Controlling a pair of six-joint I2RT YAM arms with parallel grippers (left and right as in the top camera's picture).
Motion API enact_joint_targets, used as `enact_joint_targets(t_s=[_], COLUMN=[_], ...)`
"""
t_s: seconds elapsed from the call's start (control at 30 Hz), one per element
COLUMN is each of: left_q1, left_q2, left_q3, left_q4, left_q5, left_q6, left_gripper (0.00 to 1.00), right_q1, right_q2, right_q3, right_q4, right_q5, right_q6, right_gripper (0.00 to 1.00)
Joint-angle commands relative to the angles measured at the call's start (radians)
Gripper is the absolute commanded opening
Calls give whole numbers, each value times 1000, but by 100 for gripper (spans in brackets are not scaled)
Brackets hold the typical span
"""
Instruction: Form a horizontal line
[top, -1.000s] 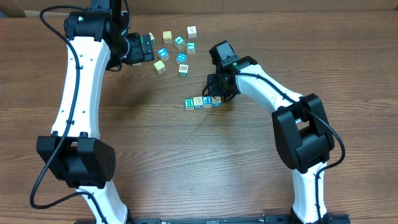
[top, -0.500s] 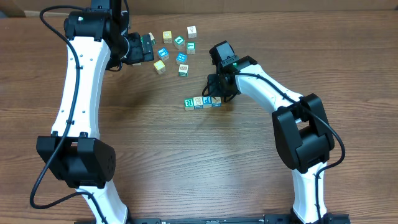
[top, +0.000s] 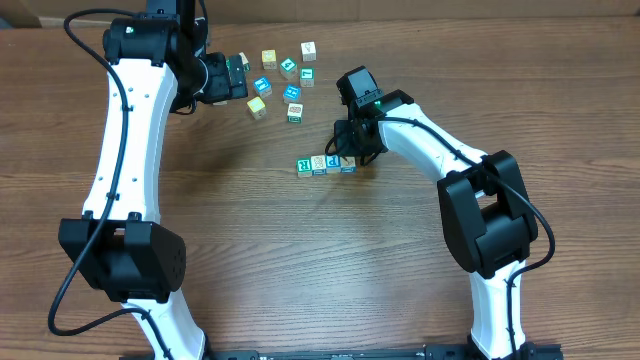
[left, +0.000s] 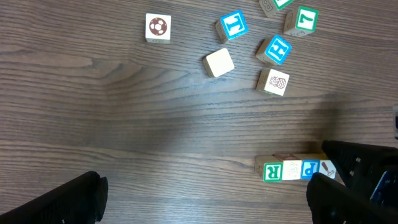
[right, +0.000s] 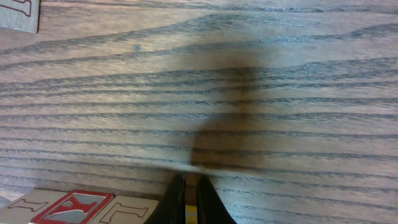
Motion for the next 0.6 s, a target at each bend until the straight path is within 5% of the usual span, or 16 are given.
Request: enact_joint_targets(t_s=[0.0, 0.57], left_q1=[-2, -2], left_q2=[5, 5], left_q3=[6, 6], left_q4=[0, 0], left_q5=[-6, -6], left_q6=[-10, -10], left_gripper=[100, 100], right_q1=[0, -19], right_q2=[10, 10], right_q3=[-2, 19], right_q4=[1, 66], right_q5=[-2, 80], right_q6=[-13, 26], right_gripper=[4, 5])
